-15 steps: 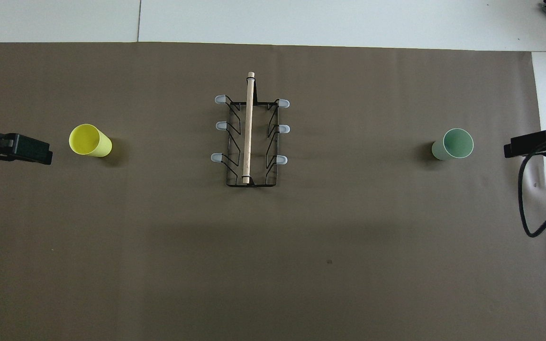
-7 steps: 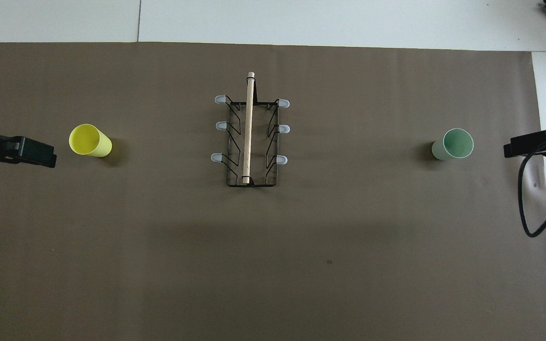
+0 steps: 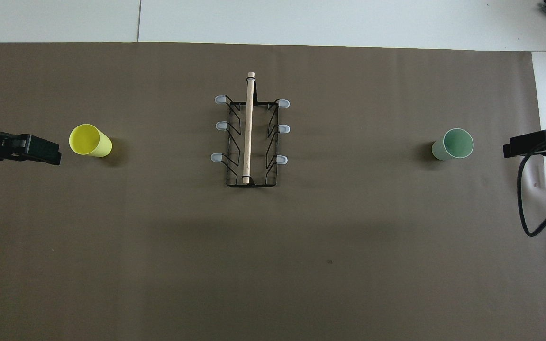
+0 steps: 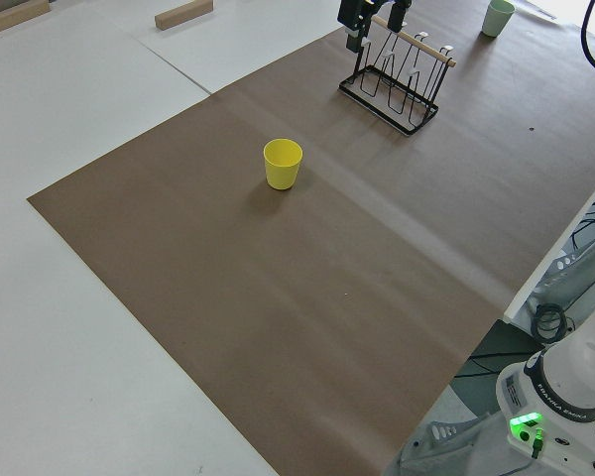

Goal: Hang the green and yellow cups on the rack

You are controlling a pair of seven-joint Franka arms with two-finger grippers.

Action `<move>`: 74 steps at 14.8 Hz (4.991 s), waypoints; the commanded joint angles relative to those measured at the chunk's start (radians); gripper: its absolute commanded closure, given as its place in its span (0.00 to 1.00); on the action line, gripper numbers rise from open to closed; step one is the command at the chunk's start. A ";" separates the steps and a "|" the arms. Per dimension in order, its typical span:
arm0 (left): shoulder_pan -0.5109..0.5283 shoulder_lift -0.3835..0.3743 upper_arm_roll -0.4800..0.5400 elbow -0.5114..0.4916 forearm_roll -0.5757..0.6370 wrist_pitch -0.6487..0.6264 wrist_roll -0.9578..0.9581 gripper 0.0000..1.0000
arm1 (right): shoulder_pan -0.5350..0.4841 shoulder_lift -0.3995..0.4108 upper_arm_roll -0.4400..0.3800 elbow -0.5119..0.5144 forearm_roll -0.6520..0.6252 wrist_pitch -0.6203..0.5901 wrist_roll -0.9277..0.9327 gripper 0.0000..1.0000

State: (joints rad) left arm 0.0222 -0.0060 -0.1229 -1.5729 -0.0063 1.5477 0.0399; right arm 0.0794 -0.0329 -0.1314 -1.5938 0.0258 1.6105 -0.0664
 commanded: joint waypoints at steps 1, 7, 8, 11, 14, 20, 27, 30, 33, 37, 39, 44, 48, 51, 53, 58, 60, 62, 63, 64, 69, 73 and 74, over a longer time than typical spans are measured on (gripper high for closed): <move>0.013 0.208 0.006 0.213 0.005 -0.119 -0.032 0.00 | -0.020 0.004 0.010 0.014 0.017 -0.006 0.011 0.00; 0.036 0.340 0.199 0.229 -0.207 -0.190 -0.182 0.00 | -0.018 -0.019 0.010 0.009 0.019 -0.024 0.008 0.00; 0.038 0.351 0.235 0.208 -0.260 -0.190 -0.245 0.00 | -0.018 -0.021 0.009 0.009 0.019 -0.024 0.008 0.00; 0.105 0.382 0.279 0.130 -0.430 -0.132 -0.434 0.00 | -0.018 -0.027 0.010 0.009 0.019 -0.024 0.008 0.00; 0.183 0.399 0.279 -0.007 -0.532 0.041 -0.544 0.00 | -0.001 -0.039 0.012 -0.005 0.017 -0.011 -0.024 0.00; 0.251 0.380 0.275 -0.232 -0.820 0.319 -0.863 0.00 | 0.045 0.025 0.013 -0.034 -0.096 0.064 -0.260 0.00; 0.278 0.334 0.263 -0.484 -1.193 0.446 -0.865 0.00 | 0.112 0.119 0.015 -0.155 -0.311 0.265 -0.564 0.00; 0.304 0.357 0.252 -0.496 -1.276 0.433 -0.856 0.00 | 0.158 0.183 0.015 -0.155 -0.413 0.331 -0.618 0.00; 0.306 0.359 0.226 -0.516 -1.366 0.419 -0.790 0.00 | 0.226 0.243 0.016 -0.196 -0.600 0.428 -0.739 0.00; 0.308 0.371 0.204 -0.546 -1.433 0.417 -0.692 0.00 | 0.264 0.245 0.015 -0.334 -0.843 0.540 -0.786 0.00; 0.306 0.374 0.200 -0.549 -1.443 0.417 -0.684 0.00 | 0.267 0.246 0.016 -0.392 -0.937 0.586 -0.788 0.00; 0.301 0.380 0.174 -0.561 -1.511 0.422 -0.652 0.00 | 0.286 0.356 0.016 -0.439 -1.099 0.603 -0.790 0.00; 0.295 0.403 0.166 -0.561 -1.561 0.428 -0.623 0.00 | 0.289 0.399 0.015 -0.460 -1.156 0.612 -0.788 0.00; 0.295 0.411 0.157 -0.561 -1.595 0.430 -0.586 0.00 | 0.274 0.416 0.015 -0.488 -1.225 0.614 -0.762 0.00; 0.294 0.422 0.151 -0.559 -1.615 0.430 -0.580 0.00 | 0.243 0.418 0.015 -0.497 -1.277 0.620 -0.721 0.00; 0.291 0.439 0.135 -0.558 -1.655 0.434 -0.534 0.00 | 0.191 0.416 0.015 -0.508 -1.415 0.621 -0.615 0.00; 0.291 0.449 0.135 -0.552 -1.657 0.434 -0.523 0.00 | 0.174 0.416 0.015 -0.511 -1.438 0.623 -0.596 0.00; 0.291 0.455 0.128 -0.550 -1.675 0.436 -0.506 0.00 | 0.169 0.416 0.015 -0.514 -1.460 0.623 -0.561 0.00; 0.289 0.460 0.128 -0.550 -1.683 0.436 -0.497 0.00 | 0.162 0.415 0.015 -0.518 -1.475 0.624 -0.538 0.00; 0.289 0.462 0.121 -0.549 -1.684 0.437 -0.495 0.00 | 0.149 0.416 0.015 -0.520 -1.497 0.634 -0.518 0.00; 0.288 0.474 0.106 -0.546 -1.721 0.449 -0.469 0.00 | 0.099 0.418 0.015 -0.532 -1.575 0.678 -0.467 0.00; 0.289 0.478 0.095 -0.535 -1.736 0.466 -0.469 0.04 | 0.079 0.419 0.015 -0.528 -1.633 0.694 -0.464 1.00; 0.289 0.478 0.094 -0.532 -1.736 0.472 -0.469 0.08 | 0.077 0.419 0.015 -0.522 -1.633 0.692 -0.469 1.00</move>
State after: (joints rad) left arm 0.3112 0.4595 -0.0183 -2.1191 -1.7151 1.9908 -0.4472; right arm 0.1700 0.3905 -0.1228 -2.1139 -1.5705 2.2869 -0.5565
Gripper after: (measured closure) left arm 0.031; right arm 0.242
